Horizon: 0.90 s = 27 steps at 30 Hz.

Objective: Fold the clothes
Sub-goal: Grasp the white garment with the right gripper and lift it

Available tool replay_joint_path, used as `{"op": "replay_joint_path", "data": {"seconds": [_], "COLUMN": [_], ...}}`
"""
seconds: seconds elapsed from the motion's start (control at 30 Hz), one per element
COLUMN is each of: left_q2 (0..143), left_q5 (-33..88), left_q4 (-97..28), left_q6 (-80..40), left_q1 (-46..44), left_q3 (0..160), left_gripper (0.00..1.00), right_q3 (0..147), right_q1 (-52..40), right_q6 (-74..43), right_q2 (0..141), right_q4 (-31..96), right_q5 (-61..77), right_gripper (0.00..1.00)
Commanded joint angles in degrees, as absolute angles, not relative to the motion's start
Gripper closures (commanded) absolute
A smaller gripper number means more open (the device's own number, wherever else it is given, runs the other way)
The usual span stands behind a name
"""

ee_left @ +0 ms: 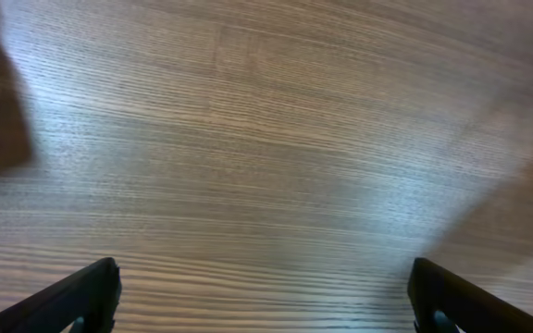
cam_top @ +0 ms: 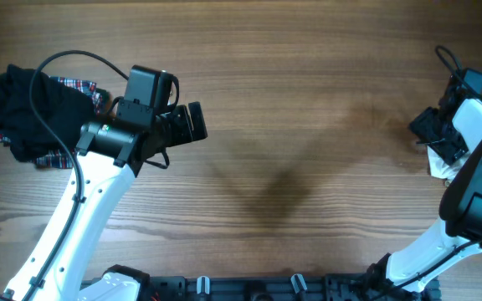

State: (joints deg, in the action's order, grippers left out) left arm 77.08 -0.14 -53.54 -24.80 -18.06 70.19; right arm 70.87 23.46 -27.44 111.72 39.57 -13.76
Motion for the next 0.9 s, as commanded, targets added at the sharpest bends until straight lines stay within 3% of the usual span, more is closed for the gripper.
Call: {"op": "replay_joint_path", "data": {"seconds": [0.0,0.07,0.13,0.23,0.33,0.37,0.43,0.63,0.87], "left_q2": [77.43,77.43,77.43,77.43,77.47,77.49,77.65,77.65,77.67], "left_q5": [-1.15,-1.15,-1.13,-1.15,-1.15,-1.15,-1.15,-1.15,-0.89], "left_q4": [-52.62,-51.94,-50.70,-49.60,-48.56,-48.23,-47.29,-46.02,-45.91], "left_q6": [-25.74,-25.74,-25.74,-25.74,-25.74,-25.74,-25.74,-25.74,-25.74], "left_q1": [-18.44,-18.50,-18.55,-18.55,-18.55,-18.52,-18.55,-18.52,-18.55], "left_q3": [71.33,71.33,71.33,71.33,71.33,71.33,71.33,71.33,71.33], "left_gripper": [0.00,0.00,0.01,0.00,0.01,0.01,0.01,0.01,0.00], "right_q3": [71.57,71.59,71.70,72.95,76.09,76.53,76.66,76.69,76.69], "right_q1": [23.70,23.68,23.68,23.57,22.17,21.15,15.14,-5.74,-10.11], "right_q6": [-28.69,-28.56,-28.47,-26.46,-14.57,-13.63,-12.27,-4.43,-4.25], "right_q2": [114.96,114.24,111.85,105.47,92.88,90.04,81.38,72.93,72.49], "right_q4": [39.75,40.23,41.30,44.45,46.09,46.57,46.68,44.66,43.18], "right_q5": [-13.91,-12.40,-9.04,-2.59,23.33,25.56,26.02,26.06,26.04], "right_gripper": [0.39,0.82,0.96,0.96,0.96,0.96,0.96,0.96,0.96]}}
